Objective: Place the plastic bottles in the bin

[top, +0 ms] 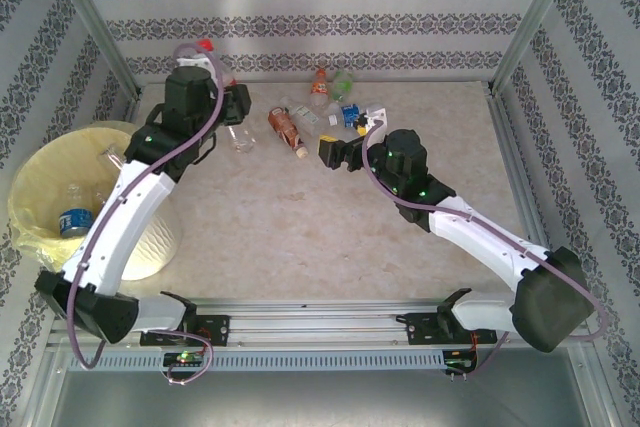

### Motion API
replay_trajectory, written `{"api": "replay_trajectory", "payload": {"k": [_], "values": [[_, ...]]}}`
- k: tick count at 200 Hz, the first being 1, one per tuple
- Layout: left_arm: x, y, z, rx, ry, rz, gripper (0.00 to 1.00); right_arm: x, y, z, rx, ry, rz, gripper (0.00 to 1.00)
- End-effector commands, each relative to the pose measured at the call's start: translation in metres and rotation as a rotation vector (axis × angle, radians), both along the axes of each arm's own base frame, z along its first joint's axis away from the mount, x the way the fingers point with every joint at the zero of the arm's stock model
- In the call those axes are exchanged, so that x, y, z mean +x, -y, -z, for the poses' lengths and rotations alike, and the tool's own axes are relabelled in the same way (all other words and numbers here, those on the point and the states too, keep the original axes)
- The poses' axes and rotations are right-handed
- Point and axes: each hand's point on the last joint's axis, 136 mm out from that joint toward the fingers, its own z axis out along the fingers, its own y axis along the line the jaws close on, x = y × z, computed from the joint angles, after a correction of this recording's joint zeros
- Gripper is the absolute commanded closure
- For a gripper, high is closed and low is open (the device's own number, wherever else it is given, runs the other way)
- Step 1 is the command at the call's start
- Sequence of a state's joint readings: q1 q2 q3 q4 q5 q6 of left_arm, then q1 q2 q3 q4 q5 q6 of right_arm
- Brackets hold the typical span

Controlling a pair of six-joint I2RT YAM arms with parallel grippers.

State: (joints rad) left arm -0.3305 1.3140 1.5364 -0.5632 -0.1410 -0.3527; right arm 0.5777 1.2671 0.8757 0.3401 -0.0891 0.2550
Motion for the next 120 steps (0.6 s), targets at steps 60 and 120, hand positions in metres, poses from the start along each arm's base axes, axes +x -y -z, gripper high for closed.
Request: {"api": "replay_trajectory", "payload": {"k": [60, 120], "values": [[-0.070, -0.123, -0.073, 0.429, 0.024, -0.440, 0.44, 0.022, 0.006, 0.005, -0.010, -0.013, 0.081, 0.02], [-0.131, -0.224, -0.045, 0.269, -0.241, -0.719, 0.44, 0.035, 0.001, 0.011, -0.008, -0.055, 0.076, 0.02]]}}
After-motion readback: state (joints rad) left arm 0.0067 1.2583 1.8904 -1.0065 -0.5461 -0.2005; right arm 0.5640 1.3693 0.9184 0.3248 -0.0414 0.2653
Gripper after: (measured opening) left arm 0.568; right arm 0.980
